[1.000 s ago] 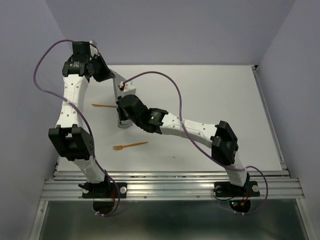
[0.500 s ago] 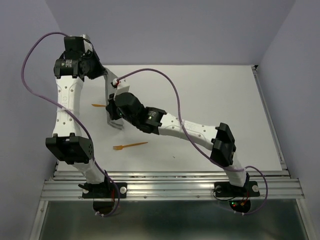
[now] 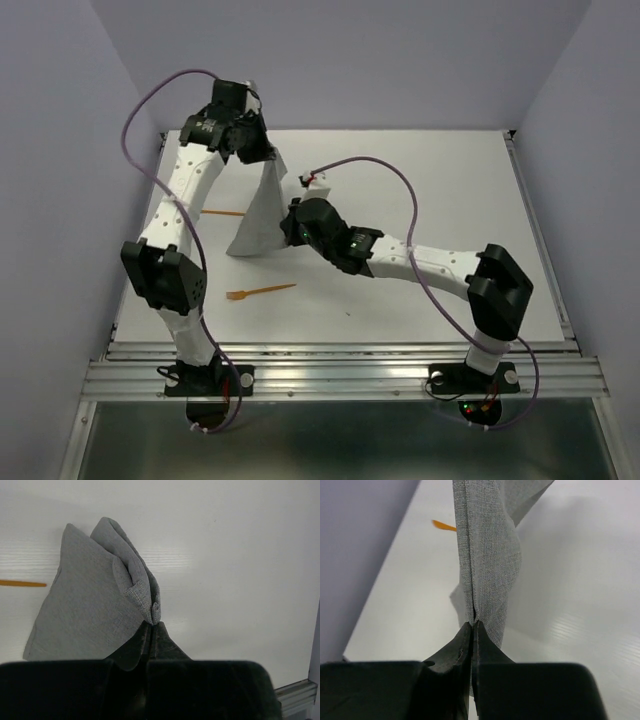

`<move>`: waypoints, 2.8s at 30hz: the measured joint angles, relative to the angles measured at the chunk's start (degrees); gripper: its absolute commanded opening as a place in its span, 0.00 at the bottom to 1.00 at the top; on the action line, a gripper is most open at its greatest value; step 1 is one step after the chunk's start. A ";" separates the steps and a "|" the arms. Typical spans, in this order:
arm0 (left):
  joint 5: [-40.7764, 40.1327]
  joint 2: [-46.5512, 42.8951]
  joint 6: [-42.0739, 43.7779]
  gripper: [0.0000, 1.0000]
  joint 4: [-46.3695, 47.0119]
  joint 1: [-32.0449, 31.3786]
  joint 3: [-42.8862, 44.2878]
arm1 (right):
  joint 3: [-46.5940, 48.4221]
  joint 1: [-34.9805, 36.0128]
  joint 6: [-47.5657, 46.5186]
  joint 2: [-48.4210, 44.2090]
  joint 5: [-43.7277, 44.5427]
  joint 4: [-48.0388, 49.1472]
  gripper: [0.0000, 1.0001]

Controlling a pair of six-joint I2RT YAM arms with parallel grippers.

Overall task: Fold the napkin into a case and place the utensils inside
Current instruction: Turn over the upper triangle folded napkin at the center of the board, then smooth out the upper triangle-folded napkin at the center of the board.

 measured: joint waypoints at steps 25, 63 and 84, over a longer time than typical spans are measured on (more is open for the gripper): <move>1.05 35.28 -8.76 0.00 9.73 -24.11 11.28 | -45.48 -10.97 11.30 -22.64 3.43 5.46 0.01; 0.94 39.56 -5.09 0.51 26.49 -25.73 14.12 | -57.53 -16.61 17.62 -38.42 1.44 -6.47 0.45; 3.69 35.58 1.68 0.00 20.41 -13.77 6.21 | -39.60 -35.01 3.34 -23.65 -12.09 -12.04 0.41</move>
